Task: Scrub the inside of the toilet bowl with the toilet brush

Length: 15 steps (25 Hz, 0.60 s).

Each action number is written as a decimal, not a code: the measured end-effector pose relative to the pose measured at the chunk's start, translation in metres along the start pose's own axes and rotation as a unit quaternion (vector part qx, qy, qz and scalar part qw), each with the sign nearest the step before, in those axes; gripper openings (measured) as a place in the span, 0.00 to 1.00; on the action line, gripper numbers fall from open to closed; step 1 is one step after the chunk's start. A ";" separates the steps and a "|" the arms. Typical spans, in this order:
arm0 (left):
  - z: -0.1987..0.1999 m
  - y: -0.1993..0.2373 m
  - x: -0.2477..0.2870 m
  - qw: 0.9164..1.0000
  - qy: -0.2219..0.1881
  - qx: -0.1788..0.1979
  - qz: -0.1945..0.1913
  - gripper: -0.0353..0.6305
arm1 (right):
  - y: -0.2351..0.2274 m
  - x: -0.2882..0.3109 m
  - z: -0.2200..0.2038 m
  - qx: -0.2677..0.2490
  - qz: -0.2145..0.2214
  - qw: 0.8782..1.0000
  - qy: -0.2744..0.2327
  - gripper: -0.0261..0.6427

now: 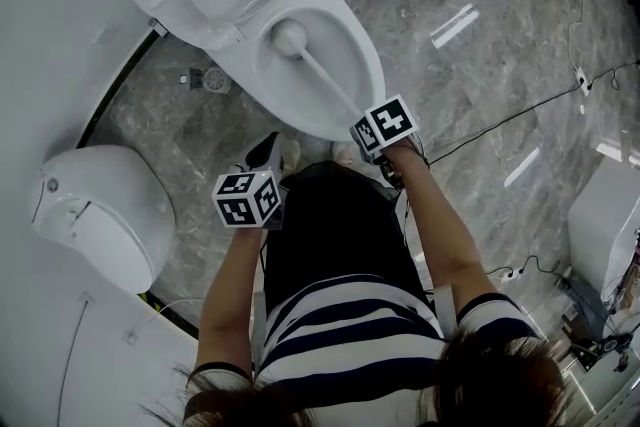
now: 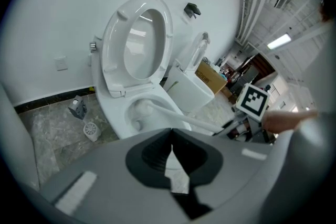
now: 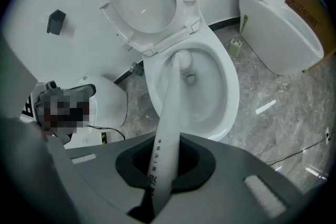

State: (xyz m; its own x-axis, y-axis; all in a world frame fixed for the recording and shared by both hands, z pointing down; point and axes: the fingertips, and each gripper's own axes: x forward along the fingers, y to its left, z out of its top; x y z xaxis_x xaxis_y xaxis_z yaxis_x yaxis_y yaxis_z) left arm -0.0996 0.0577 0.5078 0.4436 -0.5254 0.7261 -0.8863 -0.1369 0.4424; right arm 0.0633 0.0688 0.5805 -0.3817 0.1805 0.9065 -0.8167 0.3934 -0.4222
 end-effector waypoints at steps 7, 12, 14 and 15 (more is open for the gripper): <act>0.022 -0.008 -0.023 1.000 -0.014 -0.001 0.009 0.05 | 0.011 -0.032 -0.015 0.003 0.000 1.000 -0.022 0.07; 0.038 -0.020 -0.035 1.000 -0.024 0.011 0.006 0.05 | 0.020 -0.052 -0.027 -0.002 -0.005 1.000 -0.028 0.07; 0.042 -0.025 -0.040 1.000 -0.027 0.014 0.003 0.05 | 0.024 -0.058 -0.033 -0.002 -0.005 0.999 -0.031 0.07; 0.044 -0.028 -0.042 0.999 -0.029 0.017 0.001 0.05 | 0.026 -0.061 -0.034 -0.001 -0.005 0.999 -0.036 0.07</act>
State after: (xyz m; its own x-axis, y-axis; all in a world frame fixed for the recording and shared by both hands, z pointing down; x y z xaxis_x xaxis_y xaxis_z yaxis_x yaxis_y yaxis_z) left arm -0.0996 0.0463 0.4417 0.4346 -0.5733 0.6946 -0.8915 -0.1642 0.4223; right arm 0.0806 0.0985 0.5140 -0.4030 0.1118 0.9084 -0.8204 0.3958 -0.4127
